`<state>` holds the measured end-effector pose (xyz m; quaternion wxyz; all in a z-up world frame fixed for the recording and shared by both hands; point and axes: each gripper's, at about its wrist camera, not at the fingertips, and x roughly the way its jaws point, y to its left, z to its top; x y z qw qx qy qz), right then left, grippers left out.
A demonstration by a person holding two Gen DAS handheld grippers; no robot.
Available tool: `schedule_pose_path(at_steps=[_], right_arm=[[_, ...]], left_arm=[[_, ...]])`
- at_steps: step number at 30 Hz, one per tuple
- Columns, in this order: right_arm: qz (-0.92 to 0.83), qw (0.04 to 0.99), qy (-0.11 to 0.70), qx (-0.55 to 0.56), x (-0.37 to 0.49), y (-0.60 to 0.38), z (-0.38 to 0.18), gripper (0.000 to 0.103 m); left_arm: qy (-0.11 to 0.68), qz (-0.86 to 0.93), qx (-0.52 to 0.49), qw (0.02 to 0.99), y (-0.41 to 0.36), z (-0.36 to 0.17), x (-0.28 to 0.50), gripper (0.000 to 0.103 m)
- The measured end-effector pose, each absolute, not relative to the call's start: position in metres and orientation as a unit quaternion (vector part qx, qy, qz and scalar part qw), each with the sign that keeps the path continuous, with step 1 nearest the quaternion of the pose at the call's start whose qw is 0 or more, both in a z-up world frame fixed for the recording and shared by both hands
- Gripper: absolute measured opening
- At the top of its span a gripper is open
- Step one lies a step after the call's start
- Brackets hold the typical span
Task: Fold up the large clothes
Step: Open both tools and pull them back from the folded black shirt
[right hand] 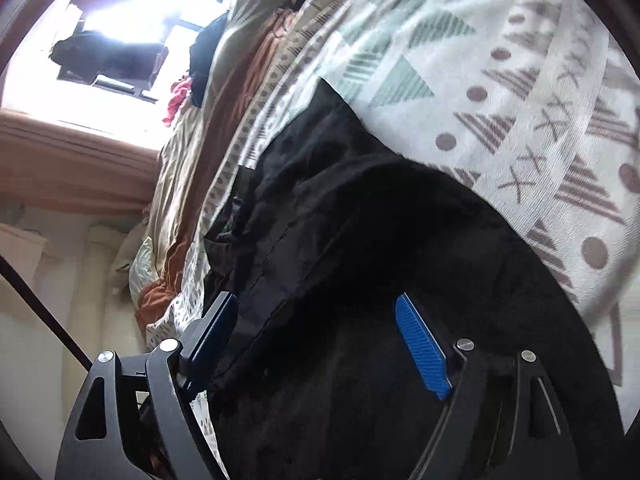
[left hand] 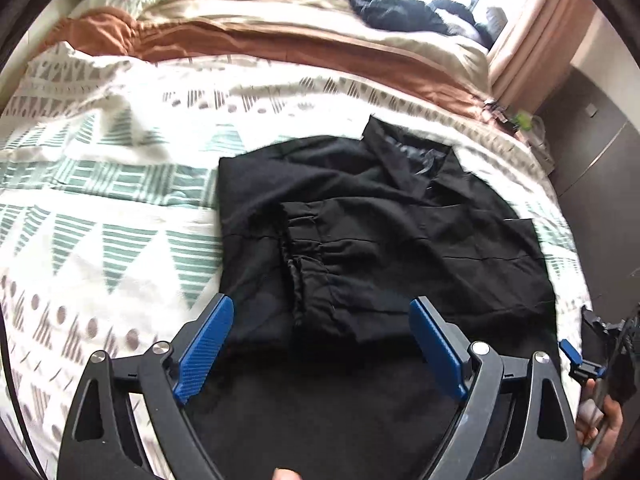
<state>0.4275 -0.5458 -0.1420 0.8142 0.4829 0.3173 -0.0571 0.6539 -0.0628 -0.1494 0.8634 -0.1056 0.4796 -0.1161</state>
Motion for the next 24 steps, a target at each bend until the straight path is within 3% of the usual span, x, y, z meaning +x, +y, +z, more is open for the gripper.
schedule_pose_path(at_steps=[12,24], right_arm=[[-0.105,0.885,0.308,0.333,0.340,-0.509,-0.075,0.080],[-0.147,0.926,0.241,0.249,0.170,-0.445,-0.023,0.080]], left_arm=[[0.414,-0.122,-0.132,0.892,-0.016,-0.086,0.540,0.091],[0.334,-0.106,-0.149,0.925,0.028,-0.052,0.402,0.091]])
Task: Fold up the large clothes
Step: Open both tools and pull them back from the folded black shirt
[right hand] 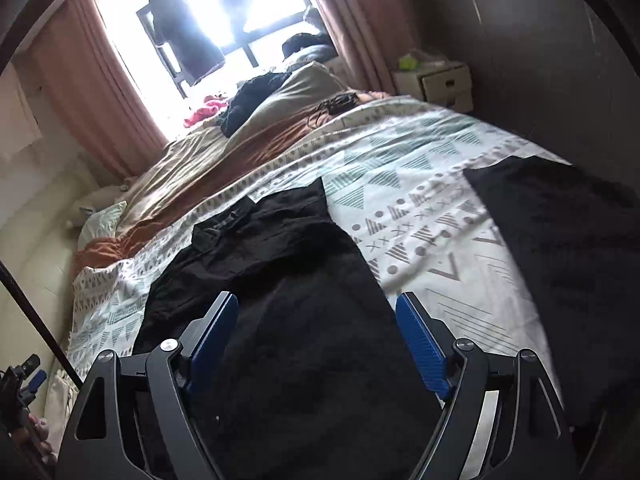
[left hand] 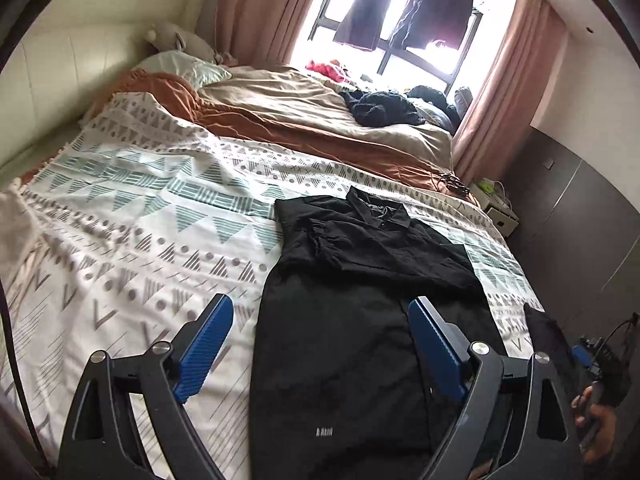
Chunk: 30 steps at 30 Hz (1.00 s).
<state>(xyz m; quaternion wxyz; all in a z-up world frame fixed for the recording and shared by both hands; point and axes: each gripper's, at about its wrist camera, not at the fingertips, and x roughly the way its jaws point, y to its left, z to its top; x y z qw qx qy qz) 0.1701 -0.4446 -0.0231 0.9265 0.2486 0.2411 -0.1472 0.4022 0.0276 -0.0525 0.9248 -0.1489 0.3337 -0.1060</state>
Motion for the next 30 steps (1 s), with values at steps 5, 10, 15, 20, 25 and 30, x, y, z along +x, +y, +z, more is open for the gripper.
schedule_pose_path(at_steps=[5,10,15,20,25,30], right_arm=[[-0.148,0.930,0.238,0.236,0.118,-0.432,-0.014,0.080],[-0.146,0.933,0.245,0.218,0.075,-0.424,-0.004,0.080],[-0.118,0.932,0.250,0.233,0.042,-0.422,0.003,0.080],[-0.119,0.937,0.241,0.223,-0.005,-0.412,0.012,0.084],[-0.127,0.937,0.239,0.221,-0.036,-0.414,0.010,0.085],[-0.107,0.942,0.245,0.203,-0.064,-0.416,-0.006,0.085]], left_arm=[[0.323,-0.102,-0.141,0.930,0.035,-0.044,0.353,0.091],[0.310,-0.108,-0.137,0.935,0.038,-0.037,0.309,0.091],[0.267,-0.117,-0.133,0.947,0.042,-0.025,0.254,0.091],[0.244,-0.124,-0.127,0.953,0.045,-0.017,0.210,0.102],[0.238,-0.113,-0.126,0.956,0.052,-0.015,0.172,0.102],[0.240,-0.093,-0.128,0.958,0.056,-0.025,0.143,0.102]])
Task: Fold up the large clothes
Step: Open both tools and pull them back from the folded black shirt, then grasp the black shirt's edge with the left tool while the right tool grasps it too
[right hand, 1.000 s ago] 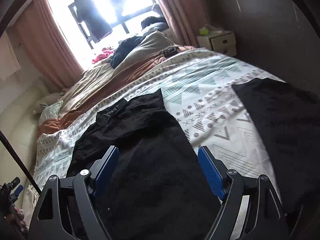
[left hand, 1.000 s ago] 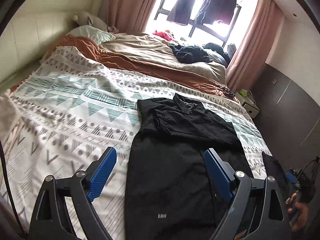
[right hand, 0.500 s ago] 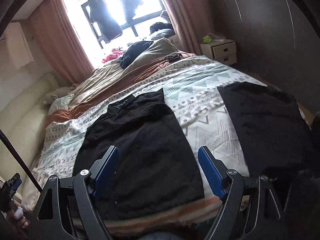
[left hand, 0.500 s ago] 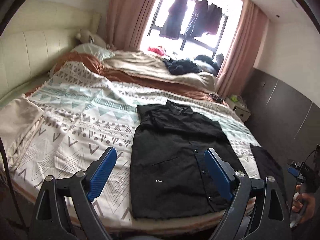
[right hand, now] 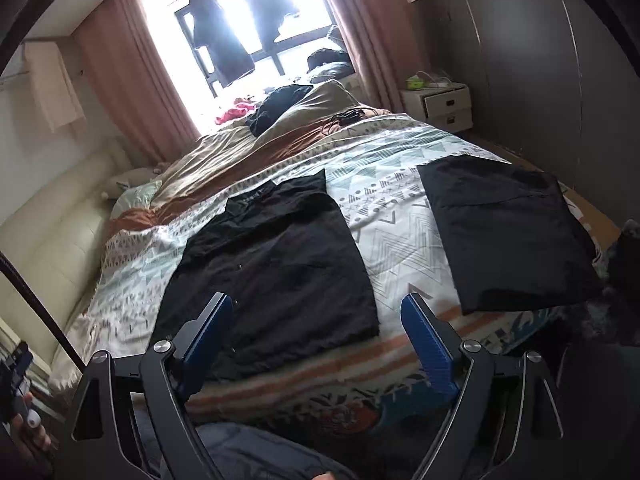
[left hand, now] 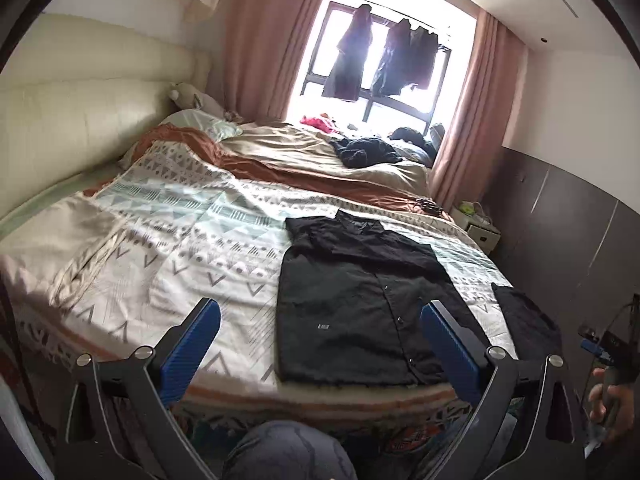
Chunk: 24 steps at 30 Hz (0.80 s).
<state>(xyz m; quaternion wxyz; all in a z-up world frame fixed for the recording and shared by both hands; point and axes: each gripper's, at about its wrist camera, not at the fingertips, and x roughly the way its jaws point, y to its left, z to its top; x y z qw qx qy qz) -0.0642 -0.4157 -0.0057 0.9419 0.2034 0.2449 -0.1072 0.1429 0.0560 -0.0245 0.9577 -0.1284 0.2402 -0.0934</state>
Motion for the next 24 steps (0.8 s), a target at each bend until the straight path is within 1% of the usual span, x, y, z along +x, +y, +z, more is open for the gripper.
schedule_pose_path(at_steps=[8,11,15,19,21,23,24], right_arm=[[-0.082,0.939,0.255,0.216,-0.088,-0.438,-0.040,0.085],[-0.089,0.937,0.264,0.211,-0.087,-0.439,-0.049,0.085],[-0.099,0.927,0.277,0.231,-0.079,-0.449,-0.067,0.085],[-0.104,0.924,0.289,0.228,-0.066,-0.452,-0.076,0.085],[-0.103,0.924,0.291,0.228,-0.059,-0.449,-0.079,0.085],[-0.105,0.918,0.300,0.236,-0.048,-0.450,-0.085,0.085],[-0.105,0.917,0.301,0.240,-0.045,-0.449,-0.088,0.085]], left_arm=[[0.265,-0.088,-0.129,0.951,0.058,-0.049,0.123,0.102],[0.279,-0.085,-0.126,0.948,0.058,-0.057,0.133,0.102],[0.299,-0.089,-0.125,0.942,0.054,-0.073,0.145,0.102],[0.312,-0.094,-0.148,0.934,0.060,-0.095,0.161,0.102],[0.327,-0.095,-0.161,0.926,0.062,-0.111,0.174,0.099],[0.346,-0.096,-0.166,0.918,0.061,-0.126,0.187,0.094],[0.352,-0.098,-0.168,0.916,0.059,-0.132,0.192,0.093]])
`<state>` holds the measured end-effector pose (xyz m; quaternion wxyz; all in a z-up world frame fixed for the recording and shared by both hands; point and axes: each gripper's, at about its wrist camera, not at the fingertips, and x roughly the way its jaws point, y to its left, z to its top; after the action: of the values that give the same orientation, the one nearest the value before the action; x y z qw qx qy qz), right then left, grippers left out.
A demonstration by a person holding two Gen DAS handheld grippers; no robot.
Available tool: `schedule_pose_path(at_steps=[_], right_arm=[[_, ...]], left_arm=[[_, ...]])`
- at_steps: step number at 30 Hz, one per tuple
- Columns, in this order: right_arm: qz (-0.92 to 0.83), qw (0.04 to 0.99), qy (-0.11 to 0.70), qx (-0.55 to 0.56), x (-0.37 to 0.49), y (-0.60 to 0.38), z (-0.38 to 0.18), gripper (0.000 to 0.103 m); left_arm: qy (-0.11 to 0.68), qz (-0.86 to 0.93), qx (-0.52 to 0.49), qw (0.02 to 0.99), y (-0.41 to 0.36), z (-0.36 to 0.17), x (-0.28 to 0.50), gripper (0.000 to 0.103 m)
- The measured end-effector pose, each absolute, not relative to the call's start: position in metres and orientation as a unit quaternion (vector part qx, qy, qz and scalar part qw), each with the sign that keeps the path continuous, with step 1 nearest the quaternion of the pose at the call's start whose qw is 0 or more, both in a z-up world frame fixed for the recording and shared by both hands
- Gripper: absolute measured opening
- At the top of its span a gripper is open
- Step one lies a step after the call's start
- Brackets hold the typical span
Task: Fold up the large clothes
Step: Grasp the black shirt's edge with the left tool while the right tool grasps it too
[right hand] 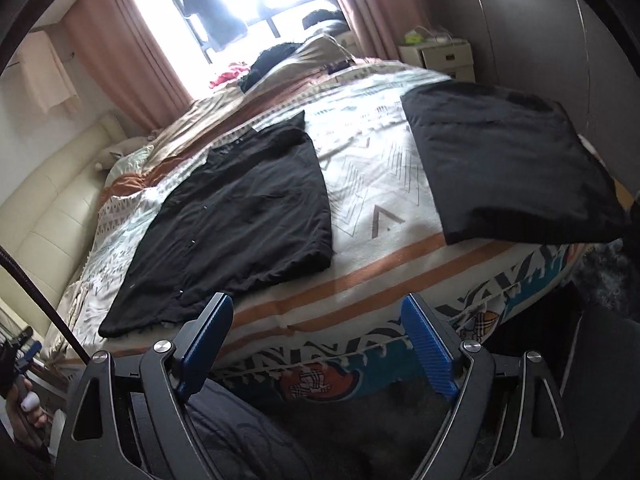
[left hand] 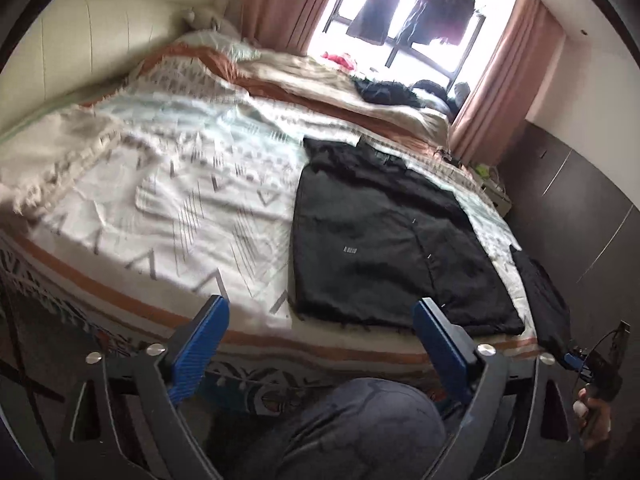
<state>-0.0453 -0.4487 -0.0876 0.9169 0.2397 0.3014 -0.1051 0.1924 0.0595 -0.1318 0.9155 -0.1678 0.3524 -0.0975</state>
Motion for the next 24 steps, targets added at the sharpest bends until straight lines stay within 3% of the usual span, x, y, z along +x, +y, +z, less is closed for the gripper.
schedule_pose_path(at_steps=[3,5,9,15,21,22,24], right_arm=[[-0.098,0.913,0.307,0.251,-0.032,-0.448,-0.096,0.085],[-0.092,0.910,0.311,0.258,-0.019,-0.448,-0.102,0.084],[-0.076,0.899,0.322,0.287,0.009,-0.452,-0.115,0.070],[-0.071,0.883,0.343,0.314,0.053,-0.462,-0.134,0.055],[-0.094,0.863,0.354,0.349,0.081,-0.474,-0.154,0.054],[-0.095,0.861,0.353,0.354,0.084,-0.476,-0.156,0.054],[-0.093,0.860,0.346,0.362,0.090,-0.477,-0.157,0.054]], left_arm=[[0.363,-0.108,-0.176,0.908,0.057,-0.146,0.209,0.090],[0.375,-0.117,-0.185,0.901,0.054,-0.158,0.223,0.080],[0.415,-0.121,-0.192,0.881,0.049,-0.184,0.254,0.061],[0.448,-0.131,-0.206,0.860,0.047,-0.209,0.288,0.053],[0.482,-0.126,-0.218,0.839,0.047,-0.230,0.315,0.049],[0.489,-0.123,-0.222,0.834,0.047,-0.235,0.320,0.042],[0.493,-0.131,-0.240,0.826,0.049,-0.239,0.327,0.041]])
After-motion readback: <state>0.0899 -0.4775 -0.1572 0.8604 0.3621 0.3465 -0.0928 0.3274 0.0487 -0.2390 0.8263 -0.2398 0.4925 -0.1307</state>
